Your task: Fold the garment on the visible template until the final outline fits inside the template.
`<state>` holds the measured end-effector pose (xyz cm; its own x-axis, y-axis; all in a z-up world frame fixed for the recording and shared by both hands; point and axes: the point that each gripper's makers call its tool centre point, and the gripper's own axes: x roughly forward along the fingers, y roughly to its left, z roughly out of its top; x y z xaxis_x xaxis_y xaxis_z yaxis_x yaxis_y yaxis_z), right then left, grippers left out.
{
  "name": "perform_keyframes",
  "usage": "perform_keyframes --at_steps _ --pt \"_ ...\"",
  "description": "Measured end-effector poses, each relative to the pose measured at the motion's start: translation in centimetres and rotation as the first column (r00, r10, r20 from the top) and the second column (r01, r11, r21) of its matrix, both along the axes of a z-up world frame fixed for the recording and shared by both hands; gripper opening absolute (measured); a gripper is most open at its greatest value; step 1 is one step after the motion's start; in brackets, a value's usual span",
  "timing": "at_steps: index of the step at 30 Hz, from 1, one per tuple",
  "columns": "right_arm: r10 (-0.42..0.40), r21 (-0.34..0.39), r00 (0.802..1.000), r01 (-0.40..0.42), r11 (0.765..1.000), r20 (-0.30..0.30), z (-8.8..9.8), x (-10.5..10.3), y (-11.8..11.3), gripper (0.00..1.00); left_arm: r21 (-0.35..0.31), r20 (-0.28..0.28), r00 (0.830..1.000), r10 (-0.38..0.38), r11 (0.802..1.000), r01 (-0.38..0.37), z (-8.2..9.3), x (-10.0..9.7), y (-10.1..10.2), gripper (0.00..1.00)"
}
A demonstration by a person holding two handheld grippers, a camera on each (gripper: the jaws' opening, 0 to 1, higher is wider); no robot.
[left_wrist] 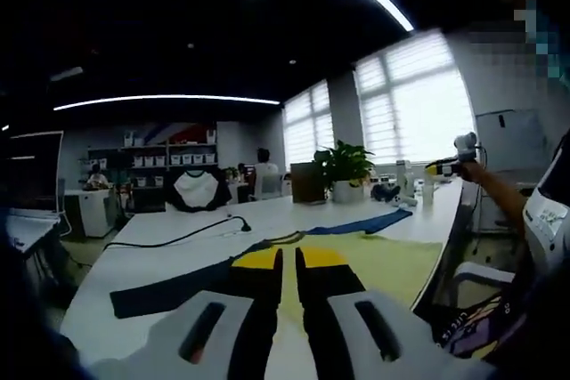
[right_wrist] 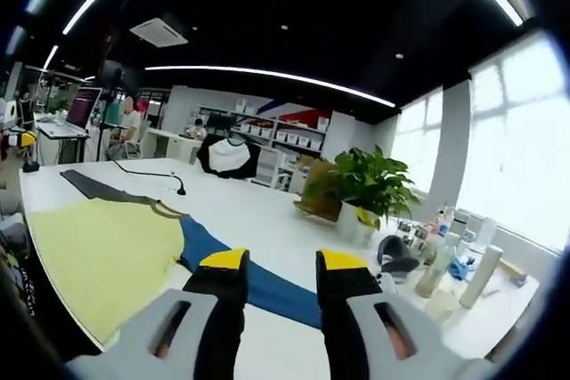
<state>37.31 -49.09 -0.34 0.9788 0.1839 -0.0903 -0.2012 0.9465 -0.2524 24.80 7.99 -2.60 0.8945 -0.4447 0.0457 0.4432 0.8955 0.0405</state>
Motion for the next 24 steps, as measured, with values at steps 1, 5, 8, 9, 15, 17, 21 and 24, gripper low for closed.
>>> perform_keyframes --at_steps 1,5,8,9,15,17,21,24 --pt "0.005 0.012 1.0 -0.005 1.0 0.007 0.0 0.3 -0.1 0.36 -0.007 -0.003 1.0 0.017 1.0 -0.017 0.0 0.1 0.5 0.08" --pt "-0.008 0.022 1.0 0.007 1.0 0.009 -0.3 1.4 -0.9 0.44 -0.009 0.019 0.997 0.071 0.997 -0.071 0.6 0.3 1.6 0.19" --pt "-0.011 -0.006 1.0 0.011 1.0 0.018 -0.6 2.2 -1.3 0.52 0.004 0.029 0.994 0.108 0.994 -0.108 1.3 0.4 2.9 0.29" --pt "-0.013 -0.012 1.0 0.013 1.0 0.014 -1.0 2.6 -1.4 0.54 0.008 0.035 0.992 0.122 0.993 -0.122 1.5 0.4 3.3 0.32" --pt "-0.022 0.0 1.0 0.022 1.0 -0.017 -2.5 4.8 -1.6 0.66 0.03 0.037 0.98 0.197 0.98 -0.198 1.4 0.5 4.7 0.58" --pt "-0.016 0.003 1.0 0.016 1.0 -0.01 -2.6 5.6 -1.6 0.7 0.025 0.042 0.977 0.21 0.977 -0.211 1.6 0.5 5.0 0.64" --pt "-0.018 -0.03 0.999 0.019 0.999 0.027 -2.9 7.4 -1.8 0.83 0.02 0.051 0.971 0.233 0.972 -0.234 2.1 0.3 5.7 0.73" --pt "-0.019 -0.063 0.999 0.021 0.998 0.032 -3.4 8.3 -1.9 0.85 0.018 0.03 0.967 0.253 0.967 -0.253 1.9 0.4 6.2 0.8"
